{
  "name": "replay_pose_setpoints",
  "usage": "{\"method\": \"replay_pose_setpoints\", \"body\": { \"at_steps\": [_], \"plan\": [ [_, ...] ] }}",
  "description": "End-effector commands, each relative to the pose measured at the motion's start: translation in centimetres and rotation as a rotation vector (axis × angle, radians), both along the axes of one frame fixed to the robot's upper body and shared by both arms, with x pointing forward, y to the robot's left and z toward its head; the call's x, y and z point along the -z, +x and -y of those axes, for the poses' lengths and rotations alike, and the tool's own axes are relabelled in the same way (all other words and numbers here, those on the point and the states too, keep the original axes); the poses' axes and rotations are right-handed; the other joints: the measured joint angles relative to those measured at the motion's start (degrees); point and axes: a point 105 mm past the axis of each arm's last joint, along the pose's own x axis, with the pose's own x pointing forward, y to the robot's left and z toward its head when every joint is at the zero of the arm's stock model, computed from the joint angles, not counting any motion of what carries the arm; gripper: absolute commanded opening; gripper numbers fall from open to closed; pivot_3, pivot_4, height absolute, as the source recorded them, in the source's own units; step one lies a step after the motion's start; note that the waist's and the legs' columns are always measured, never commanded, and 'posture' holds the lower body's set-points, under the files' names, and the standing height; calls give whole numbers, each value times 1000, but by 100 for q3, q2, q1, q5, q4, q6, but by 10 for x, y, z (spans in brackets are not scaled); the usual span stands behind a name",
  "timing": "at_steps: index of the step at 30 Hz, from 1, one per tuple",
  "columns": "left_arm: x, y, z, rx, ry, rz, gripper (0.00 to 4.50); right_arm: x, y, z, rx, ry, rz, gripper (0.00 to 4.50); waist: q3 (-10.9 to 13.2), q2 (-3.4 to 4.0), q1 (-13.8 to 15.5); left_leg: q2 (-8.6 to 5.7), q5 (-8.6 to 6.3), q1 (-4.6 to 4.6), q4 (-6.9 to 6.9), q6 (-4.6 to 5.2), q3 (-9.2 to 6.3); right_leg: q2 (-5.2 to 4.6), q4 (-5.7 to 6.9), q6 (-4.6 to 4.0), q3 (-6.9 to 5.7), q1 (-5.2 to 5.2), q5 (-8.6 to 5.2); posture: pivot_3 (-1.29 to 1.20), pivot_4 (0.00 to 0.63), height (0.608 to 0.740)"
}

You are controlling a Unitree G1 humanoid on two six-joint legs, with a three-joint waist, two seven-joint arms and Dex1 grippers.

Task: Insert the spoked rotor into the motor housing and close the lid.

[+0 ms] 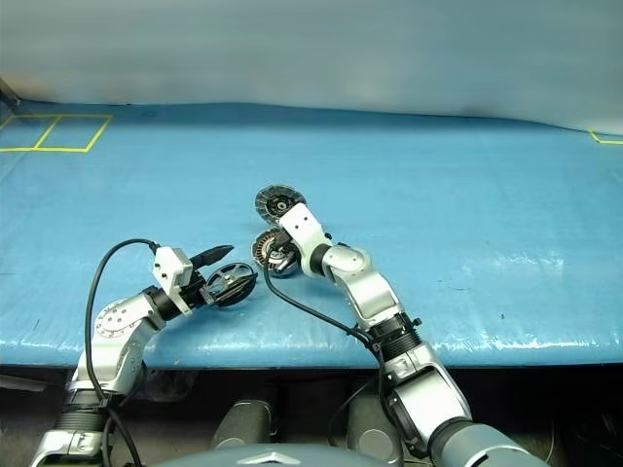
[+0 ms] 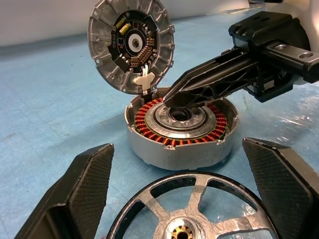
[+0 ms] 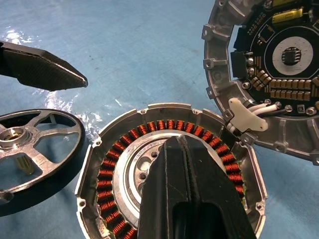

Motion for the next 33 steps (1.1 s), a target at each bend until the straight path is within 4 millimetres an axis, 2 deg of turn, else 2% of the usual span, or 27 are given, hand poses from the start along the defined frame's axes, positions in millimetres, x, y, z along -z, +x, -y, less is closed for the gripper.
{"method": "replay_pose_setpoints", "body": {
  "at_steps": [1,6,15,20,22,29,33],
  "plan": [
    [-11,-1,1,3,2,48,4500,-7,3,-3,-3,3,29,23,0,0,-1,0,0,0,0,0,0,0,0,0,0,0,0,0,150,740],
    [-11,-1,-1,-2,4,48,4500,6,0,-1,6,-22,1,23,0,0,-3,0,0,2,-1,0,0,0,0,-1,0,1,-1,0,150,740],
    [-11,0,0,-1,5,46,4500,16,-6,5,17,-77,10,23,-1,0,-5,0,0,4,-1,0,0,0,0,-2,0,3,-1,0,150,740],
    [-10,0,0,3,5,44,4500,20,-2,10,66,-100,0,23,-2,0,-3,0,0,6,0,0,0,0,1,-2,0,5,-1,0,150,740],
    [-10,0,1,3,4,43,4500,15,-4,7,51,-77,13,23,-3,-1,-5,0,0,7,1,0,0,0,1,-2,0,7,-1,0,150,740],
    [-14,0,-3,-3,-14,35,4500,-22,-19,-3,-52,83,85,23,-1,0,-2,0,0,1,-2,0,-1,0,-1,-2,0,1,-1,0,150,740],
    [-18,2,-6,10,-13,26,4500,-31,-29,0,-93,108,111,23,-2,0,-8,0,0,0,-2,0,-1,0,0,-2,0,-1,-1,0,150,740]
  ]
}}
